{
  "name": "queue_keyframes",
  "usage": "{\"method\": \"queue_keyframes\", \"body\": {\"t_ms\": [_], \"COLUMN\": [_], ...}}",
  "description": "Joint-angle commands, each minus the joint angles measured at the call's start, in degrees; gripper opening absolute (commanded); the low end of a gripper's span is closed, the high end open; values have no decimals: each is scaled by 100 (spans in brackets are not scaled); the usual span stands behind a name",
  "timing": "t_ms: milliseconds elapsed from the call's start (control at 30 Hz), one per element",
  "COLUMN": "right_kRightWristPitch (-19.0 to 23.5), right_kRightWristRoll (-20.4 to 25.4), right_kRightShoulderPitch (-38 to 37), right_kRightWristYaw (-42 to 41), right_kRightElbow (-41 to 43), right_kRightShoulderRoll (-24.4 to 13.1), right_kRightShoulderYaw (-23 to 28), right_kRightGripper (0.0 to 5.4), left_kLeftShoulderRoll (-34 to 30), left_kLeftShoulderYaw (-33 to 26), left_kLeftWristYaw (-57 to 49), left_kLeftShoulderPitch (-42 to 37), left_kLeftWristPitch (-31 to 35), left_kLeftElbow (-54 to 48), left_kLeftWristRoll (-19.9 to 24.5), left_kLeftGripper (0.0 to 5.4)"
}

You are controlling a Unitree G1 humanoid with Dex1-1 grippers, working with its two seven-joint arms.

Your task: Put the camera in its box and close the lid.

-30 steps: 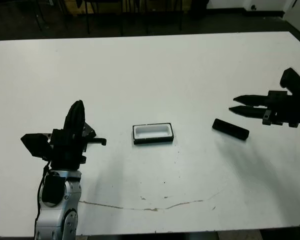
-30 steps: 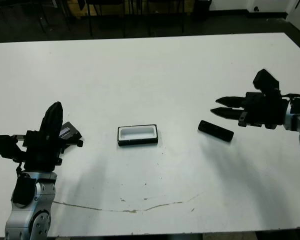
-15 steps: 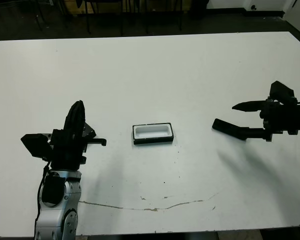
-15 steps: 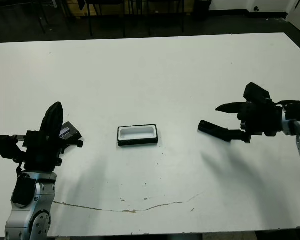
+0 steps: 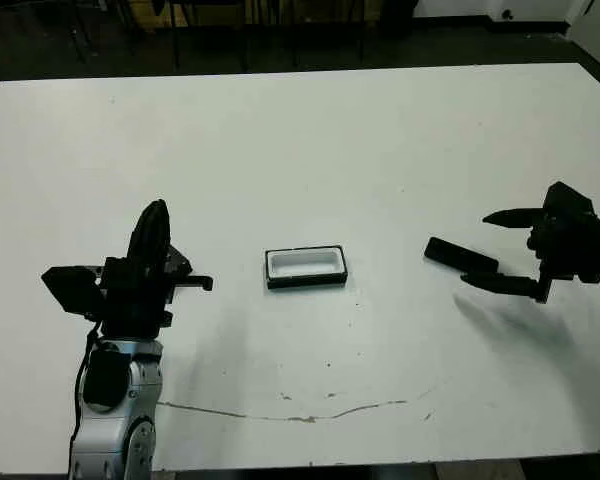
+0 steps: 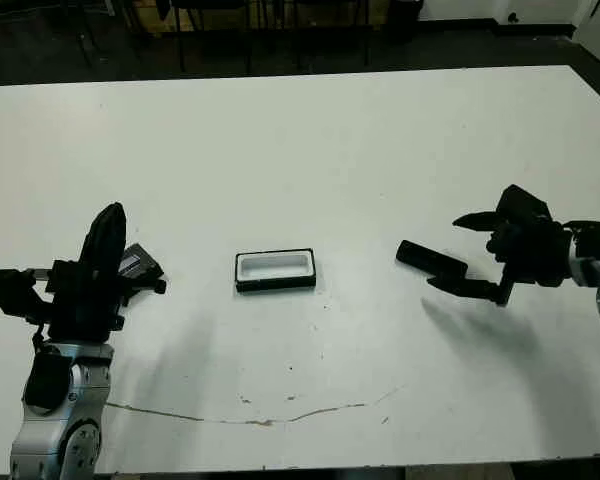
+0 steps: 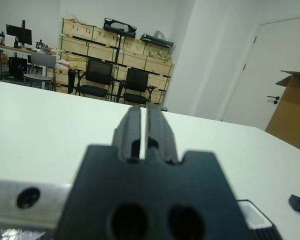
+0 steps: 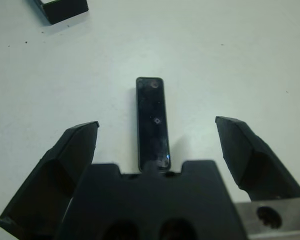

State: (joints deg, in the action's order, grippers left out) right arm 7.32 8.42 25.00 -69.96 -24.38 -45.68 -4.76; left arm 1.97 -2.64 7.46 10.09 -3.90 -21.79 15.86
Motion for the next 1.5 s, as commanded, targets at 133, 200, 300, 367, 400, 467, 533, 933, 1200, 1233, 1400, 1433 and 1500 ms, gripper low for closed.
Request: {"method": "queue_keyframes", "body": {"t_ms": [133, 200, 300, 367, 400, 467, 533, 933, 1200, 1233, 1400, 1433, 1500], "right_kRightWristPitch": [53, -20, 34, 175, 258, 239, 148, 406, 512, 745, 1290, 1382, 1549], "right_kRightWristRoll": [13, 12, -32, 35, 30, 22, -5, -26, 141, 192, 33, -24, -75], "right_kRightShoulderPitch": [-352, -354, -414, -491, -530, -551, -587, -915, -966, -1009, -1045, -1060, -1090], "right_kRightWristYaw": [255, 257, 326, 328, 360, 371, 442, 1026, 869, 851, 901, 937, 910], "right_kRightElbow": [-136, -325, -301, -143, -32, -90, -184, 42, 354, 595, 1047, 1154, 1449], "right_kRightShoulderRoll": [226, 295, 287, 264, 242, 264, 307, 465, 437, 398, 256, 212, 87], "right_kRightShoulderYaw": [75, 78, 74, 128, 137, 151, 164, 253, 224, 227, 56, 11, -55], "right_kRightGripper": [538, 538, 538, 538, 538, 538, 538, 417, 275, 257, 167, 146, 110], "left_kLeftShoulderRoll": [-64, -70, -96, -95, -91, -79, -73, -59, -56, -51, -62, -65, -50], "left_kLeftShoulderYaw": [-63, -67, -76, -86, -89, -86, -86, -125, -124, -124, -128, -130, -130], "left_kLeftWristYaw": [-6, -17, 20, 43, 46, 35, 40, 100, 120, 120, 88, 74, 17], "left_kLeftShoulderPitch": [48, 50, 46, 43, 44, 45, 48, 56, 85, 90, 107, 107, 114], "left_kLeftWristPitch": [112, 125, 70, 61, 68, 59, 42, -57, -58, -46, -4, -13, -3], "left_kLeftElbow": [59, 47, 71, 84, 83, 89, 102, 197, 178, 166, 109, 107, 86], "left_kLeftWristRoll": [50, 35, 12, 43, 53, 32, 31, 100, 140, 159, 162, 137, 90], "left_kLeftGripper": [0, 0, 0, 0, 0, 0, 0, 0, 0, 0, 0, 0, 0]}}
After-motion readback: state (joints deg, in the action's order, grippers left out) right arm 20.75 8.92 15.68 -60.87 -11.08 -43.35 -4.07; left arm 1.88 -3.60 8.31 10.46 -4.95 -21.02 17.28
